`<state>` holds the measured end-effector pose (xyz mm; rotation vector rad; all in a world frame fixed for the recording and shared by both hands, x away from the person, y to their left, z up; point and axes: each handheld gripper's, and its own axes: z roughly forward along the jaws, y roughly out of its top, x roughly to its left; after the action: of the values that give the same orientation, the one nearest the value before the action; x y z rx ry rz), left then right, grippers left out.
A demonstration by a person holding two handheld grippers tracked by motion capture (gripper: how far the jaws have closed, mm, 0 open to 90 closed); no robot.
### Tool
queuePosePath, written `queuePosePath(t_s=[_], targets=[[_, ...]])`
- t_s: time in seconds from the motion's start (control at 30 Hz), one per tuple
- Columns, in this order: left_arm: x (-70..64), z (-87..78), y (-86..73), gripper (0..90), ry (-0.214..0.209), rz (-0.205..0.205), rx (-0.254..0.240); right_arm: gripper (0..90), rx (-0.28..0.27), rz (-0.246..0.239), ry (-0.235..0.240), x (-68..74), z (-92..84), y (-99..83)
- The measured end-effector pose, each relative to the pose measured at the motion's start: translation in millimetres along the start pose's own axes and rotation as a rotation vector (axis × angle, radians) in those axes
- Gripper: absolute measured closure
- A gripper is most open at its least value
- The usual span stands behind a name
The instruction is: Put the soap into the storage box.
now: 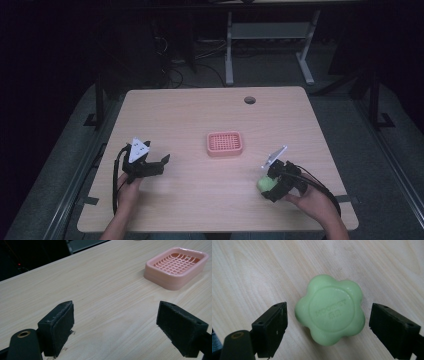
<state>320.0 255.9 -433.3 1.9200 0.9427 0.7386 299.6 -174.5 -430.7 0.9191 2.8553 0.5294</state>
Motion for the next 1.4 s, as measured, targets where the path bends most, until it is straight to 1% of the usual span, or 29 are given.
queuePosePath(t_s=[0.17, 0.27, 0.43, 0.5, 0.57, 0.6, 0.73, 0.77, 0.83, 0.87, 0.93, 1.07, 1.17, 1.4], targets=[[0.7, -0.4, -0.2, 14.3, 0.001, -0.004, -0.002, 14.6, 0.039, -0.009, -0.005, -0.8, 6.9, 3.8], [1.1, -0.5, -0.2, 14.3, 0.001, -0.004, -0.003, 14.6, 0.046, -0.006, 0.001, -0.7, 8.4, 4.7], [1.4, -1.1, -0.2, 14.3, 0.002, -0.007, -0.003, 14.6, 0.076, -0.023, -0.005, -1.0, 13.5, 7.8], [1.9, -1.4, -0.1, 14.3, 0.005, -0.008, -0.006, 14.6, 0.076, -0.021, 0.001, -0.2, 14.2, 9.0], [2.5, -1.9, 0.0, 14.3, 0.007, -0.009, -0.005, 14.7, 0.082, -0.027, -0.005, -0.8, 15.5, 10.2], [2.5, -2.0, -0.2, 14.3, 0.007, -0.015, -0.006, 14.7, 0.086, -0.023, -0.001, -0.4, 16.1, 10.7], [3.8, -2.8, -0.1, 14.4, 0.009, -0.015, -0.008, 14.9, 0.106, -0.019, -0.002, -0.1, 18.9, 12.8], [4.0, -2.8, -0.2, 14.3, 0.009, -0.016, -0.008, 15.6, 0.111, -0.026, -0.006, -0.3, 19.9, 13.7], [3.9, -2.6, -0.3, 14.3, 0.008, -0.014, -0.007, 17.2, 0.121, -0.024, -0.003, 0.4, 20.7, 14.6], [3.7, -2.6, -0.2, 14.3, 0.008, -0.013, -0.008, 17.2, 0.121, -0.024, -0.003, 0.4, 20.7, 14.6], [3.5, -2.6, -0.1, 14.3, 0.009, -0.014, -0.009, 20.8, 0.129, -0.034, 0.0, 0.3, 21.9, 15.0], [4.0, -2.9, -0.2, 14.3, 0.009, -0.017, -0.009, 22.3, 0.131, -0.034, -0.004, -0.2, 21.9, 15.0], [4.2, -3.1, -0.1, 14.3, 0.009, -0.019, -0.011, 24.3, 0.126, -0.033, 0.003, -0.1, 21.6, 15.2], [4.2, -3.4, -0.1, 14.3, 0.01, -0.019, -0.011, 24.8, 0.133, -0.038, 0.002, -0.4, 21.7, 15.9]])
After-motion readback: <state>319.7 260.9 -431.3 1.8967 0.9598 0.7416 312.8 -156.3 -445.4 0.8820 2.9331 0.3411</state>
